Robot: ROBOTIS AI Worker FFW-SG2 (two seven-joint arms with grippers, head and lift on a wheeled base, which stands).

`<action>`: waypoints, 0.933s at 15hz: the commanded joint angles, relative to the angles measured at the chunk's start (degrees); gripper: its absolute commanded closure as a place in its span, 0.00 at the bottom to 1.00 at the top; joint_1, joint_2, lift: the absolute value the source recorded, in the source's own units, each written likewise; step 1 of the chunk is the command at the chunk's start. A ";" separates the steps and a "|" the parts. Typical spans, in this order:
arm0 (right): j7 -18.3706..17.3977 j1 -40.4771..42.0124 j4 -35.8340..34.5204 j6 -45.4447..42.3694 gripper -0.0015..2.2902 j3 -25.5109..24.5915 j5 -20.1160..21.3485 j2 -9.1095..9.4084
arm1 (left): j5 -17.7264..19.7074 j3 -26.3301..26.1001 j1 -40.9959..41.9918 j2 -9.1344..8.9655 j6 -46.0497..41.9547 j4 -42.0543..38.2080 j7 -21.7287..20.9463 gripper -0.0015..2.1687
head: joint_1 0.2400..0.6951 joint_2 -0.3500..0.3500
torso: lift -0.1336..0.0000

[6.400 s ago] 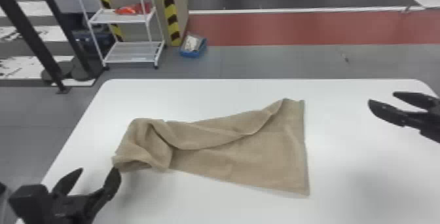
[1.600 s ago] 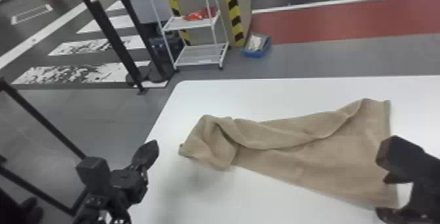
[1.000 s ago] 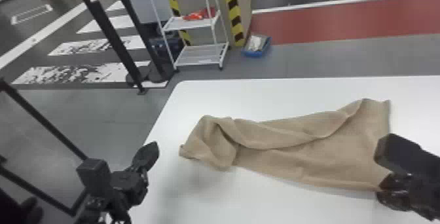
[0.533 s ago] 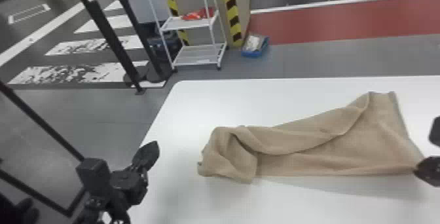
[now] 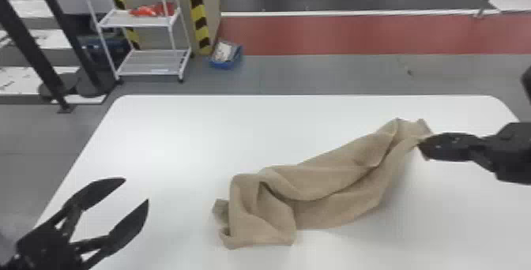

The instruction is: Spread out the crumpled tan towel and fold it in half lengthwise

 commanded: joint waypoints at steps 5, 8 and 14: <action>0.28 5.85 -6.12 -6.58 0.67 6.85 8.02 3.93 | -2.18 -8.05 -0.09 0.11 9.74 -2.90 4.50 0.07 | 1.00 0.64 | 0.07; 0.28 12.88 -6.12 -14.49 0.67 3.60 11.71 3.76 | -2.45 -11.66 -0.44 0.55 15.54 -2.90 6.70 0.09 | 1.00 0.58 | 0.07; 0.28 20.44 -5.86 -22.05 0.67 -1.32 15.66 3.67 | -2.18 -12.89 -0.17 0.81 22.93 -5.98 7.58 0.09 | 1.00 0.40 | 0.07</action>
